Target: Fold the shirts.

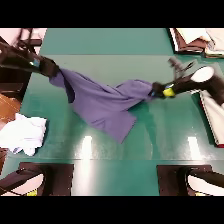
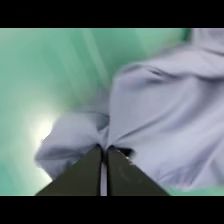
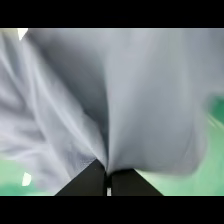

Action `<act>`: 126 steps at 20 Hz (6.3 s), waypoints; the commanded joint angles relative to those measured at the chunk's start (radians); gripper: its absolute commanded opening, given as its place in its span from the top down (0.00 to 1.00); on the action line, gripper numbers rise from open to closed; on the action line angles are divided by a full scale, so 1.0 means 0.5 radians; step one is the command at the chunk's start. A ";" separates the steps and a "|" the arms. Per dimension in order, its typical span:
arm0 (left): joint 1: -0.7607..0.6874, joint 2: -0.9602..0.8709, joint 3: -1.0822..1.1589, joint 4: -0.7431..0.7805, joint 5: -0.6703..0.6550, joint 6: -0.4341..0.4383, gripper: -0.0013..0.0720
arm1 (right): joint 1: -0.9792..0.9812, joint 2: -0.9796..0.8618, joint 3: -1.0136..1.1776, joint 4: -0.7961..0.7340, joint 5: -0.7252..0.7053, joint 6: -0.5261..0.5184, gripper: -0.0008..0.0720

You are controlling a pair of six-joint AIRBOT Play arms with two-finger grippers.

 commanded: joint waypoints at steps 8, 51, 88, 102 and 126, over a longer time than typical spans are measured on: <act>-0.001 0.156 0.539 -0.032 -0.204 -0.120 0.95 | -0.242 0.543 0.359 -0.004 0.498 0.026 0.96; -0.001 0.497 0.699 0.335 -0.019 -0.168 0.95 | -0.230 0.761 0.739 -0.066 0.124 -0.074 0.97; 0.488 -0.507 -0.108 -0.307 -0.194 -0.182 0.26 | -0.671 -0.524 1.063 0.081 0.734 -0.224 0.42; 0.736 -0.112 -1.622 -0.713 0.285 0.034 0.32 | -0.668 0.167 -0.271 0.220 0.417 -0.278 0.42; 0.500 -0.108 -1.375 -0.738 0.394 0.007 0.95 | -0.637 0.167 -1.170 0.156 -0.118 -0.180 0.40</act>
